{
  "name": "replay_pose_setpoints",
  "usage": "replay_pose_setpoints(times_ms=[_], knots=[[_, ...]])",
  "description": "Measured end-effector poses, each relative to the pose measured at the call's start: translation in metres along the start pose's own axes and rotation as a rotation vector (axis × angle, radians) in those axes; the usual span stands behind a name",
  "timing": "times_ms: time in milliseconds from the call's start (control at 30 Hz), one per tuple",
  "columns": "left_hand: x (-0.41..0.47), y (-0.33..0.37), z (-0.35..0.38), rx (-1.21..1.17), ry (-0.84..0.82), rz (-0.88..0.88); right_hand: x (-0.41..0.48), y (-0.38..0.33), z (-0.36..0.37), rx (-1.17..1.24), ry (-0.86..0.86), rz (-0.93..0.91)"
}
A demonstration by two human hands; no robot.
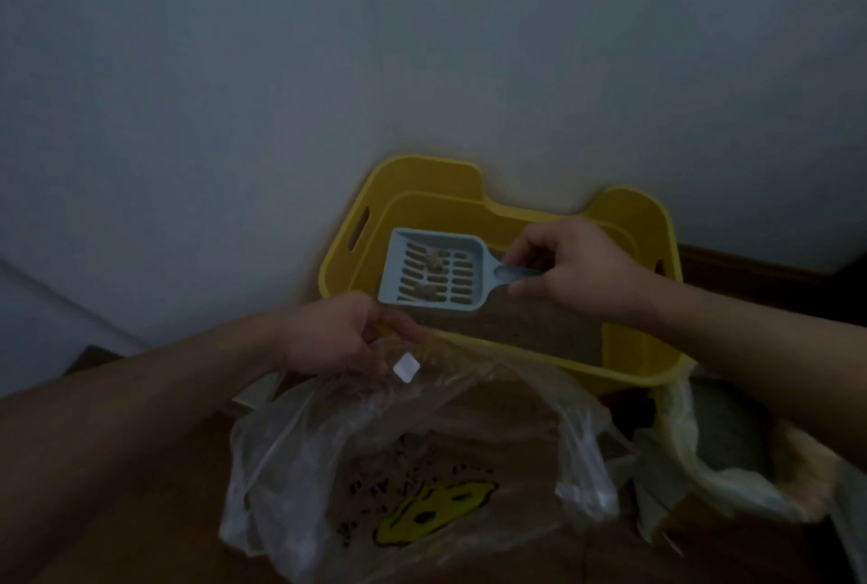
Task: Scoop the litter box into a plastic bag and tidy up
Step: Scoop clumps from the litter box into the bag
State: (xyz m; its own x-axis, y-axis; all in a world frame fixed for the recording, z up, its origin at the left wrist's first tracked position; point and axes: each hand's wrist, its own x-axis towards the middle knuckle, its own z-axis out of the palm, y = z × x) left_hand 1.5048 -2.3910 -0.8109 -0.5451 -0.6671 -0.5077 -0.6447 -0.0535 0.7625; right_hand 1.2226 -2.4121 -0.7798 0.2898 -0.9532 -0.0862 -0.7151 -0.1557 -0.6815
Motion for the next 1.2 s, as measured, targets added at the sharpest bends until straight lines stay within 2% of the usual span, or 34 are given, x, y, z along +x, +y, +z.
replay_pose_setpoints(times_ms=[133, 267, 367, 533, 667, 800, 867, 1000, 1200], knots=[[-0.005, 0.005, -0.002, -0.005, 0.089, 0.087, -0.017, -0.012, -0.007, 0.015, -0.097, -0.094], [-0.008, 0.005, -0.008, -0.019, 0.168, 0.073, -0.030, -0.023, -0.006, -0.001, -0.182, -0.165], [-0.009, 0.007, -0.011, 0.050, 0.143, 0.047, -0.035, -0.027, -0.003, -0.048, -0.231, -0.227], [-0.009, 0.009, -0.014, -0.036, 0.126, -0.015, -0.040, -0.022, 0.004, -0.178, -0.263, -0.388], [-0.012, 0.011, -0.013, -0.130, 0.126, -0.026, -0.042, -0.016, 0.013, -0.306, -0.249, -0.600], [-0.012, 0.011, -0.012, -0.144, 0.151, -0.030, -0.047, -0.012, 0.023, -0.535, -0.114, -0.818], [-0.012, 0.009, -0.012, -0.142, 0.164, -0.030, -0.049, -0.008, 0.027, -0.637, -0.099, -0.893], [-0.012, 0.011, -0.013, -0.178, 0.160, -0.034, -0.053, -0.003, 0.036, -0.730, -0.064, -0.997], [-0.012, 0.012, -0.012, -0.232, 0.156, -0.037, -0.057, -0.004, 0.039, -0.731, 0.016, -1.023]])
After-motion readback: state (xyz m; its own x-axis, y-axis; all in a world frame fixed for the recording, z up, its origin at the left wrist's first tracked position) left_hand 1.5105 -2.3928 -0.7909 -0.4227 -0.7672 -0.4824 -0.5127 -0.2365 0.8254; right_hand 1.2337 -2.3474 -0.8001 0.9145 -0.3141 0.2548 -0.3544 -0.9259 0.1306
